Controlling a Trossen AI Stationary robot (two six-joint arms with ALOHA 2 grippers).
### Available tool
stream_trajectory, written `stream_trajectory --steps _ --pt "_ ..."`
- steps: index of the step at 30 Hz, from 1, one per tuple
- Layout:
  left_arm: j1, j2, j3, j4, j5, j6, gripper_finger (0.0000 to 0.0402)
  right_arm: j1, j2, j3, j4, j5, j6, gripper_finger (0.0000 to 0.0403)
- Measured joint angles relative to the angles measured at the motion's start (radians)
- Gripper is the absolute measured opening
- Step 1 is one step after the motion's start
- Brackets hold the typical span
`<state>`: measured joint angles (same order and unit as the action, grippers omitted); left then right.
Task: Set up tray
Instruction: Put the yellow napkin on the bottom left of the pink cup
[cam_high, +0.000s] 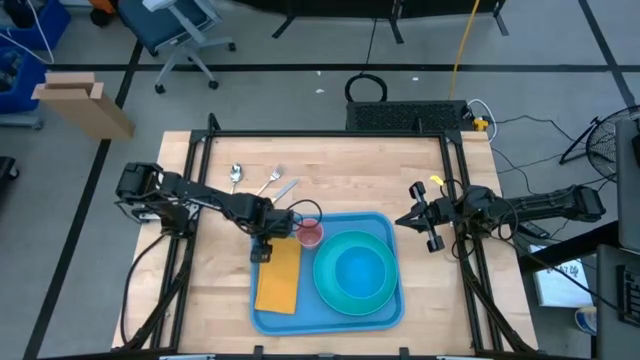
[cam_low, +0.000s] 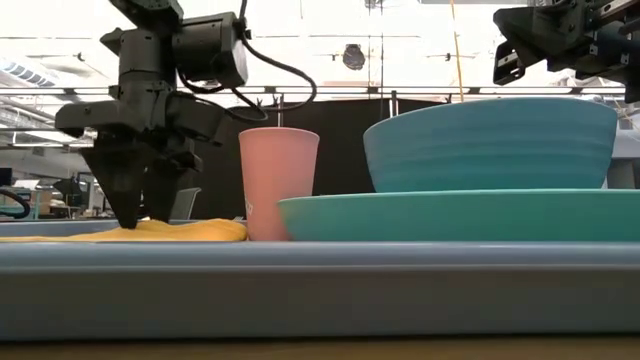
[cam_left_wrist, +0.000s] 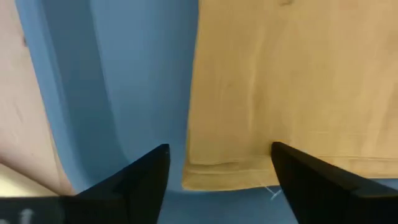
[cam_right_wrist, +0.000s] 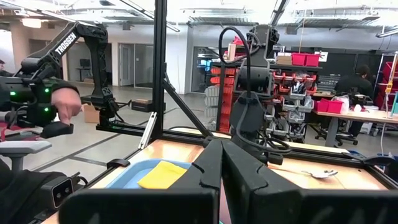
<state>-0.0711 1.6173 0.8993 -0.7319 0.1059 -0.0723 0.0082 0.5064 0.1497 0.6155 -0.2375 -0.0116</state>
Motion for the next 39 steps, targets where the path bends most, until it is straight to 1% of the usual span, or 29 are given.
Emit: stream_trajectory --steps 5,15,16,21,24,26,30,36,37,39 --pt "0.003 0.0 -0.023 0.003 0.009 -0.001 0.0199 0.0 0.0 0.0 0.0 0.0 0.0 0.0" --pt "0.003 -0.001 -0.025 0.005 0.009 -0.007 0.0024 0.0 0.0 0.0 0.001 0.0 -0.016 0.0" --pt "0.003 -0.001 -0.025 0.005 0.009 -0.019 0.0015 0.0 0.0 0.0 0.001 0.0 -0.017 0.0" --pt "0.003 -0.001 -0.025 -0.002 0.041 -0.145 0.0019 0.0 0.0 0.0 0.001 0.0 -0.018 0.0" --pt "0.001 -0.001 -0.025 -0.022 0.07 -0.222 0.0009 0.0 0.0 0.0 0.001 0.0 -0.018 0.0" --pt "-0.007 -0.001 -0.025 -0.033 0.07 -0.254 0.0009 0.0 0.0 0.0 0.001 0.0 -0.018 0.0" --pt "-0.029 -0.001 -0.025 -0.049 0.07 -0.263 0.0016 0.0 0.0 0.0 0.002 0.0 -0.018 0.0" --pt "-0.036 -0.001 -0.025 -0.049 0.049 -0.221 0.0011 0.0 0.0 0.0 0.002 0.0 -0.018 0.0" --pt "-0.036 -0.001 -0.025 -0.049 0.047 -0.21 0.0016 0.0 0.0 0.0 0.002 0.0 -0.018 0.0" --pt "-0.036 -0.001 -0.025 -0.049 0.037 -0.202 0.004 0.0 0.0 0.0 0.002 0.0 -0.018 0.0"
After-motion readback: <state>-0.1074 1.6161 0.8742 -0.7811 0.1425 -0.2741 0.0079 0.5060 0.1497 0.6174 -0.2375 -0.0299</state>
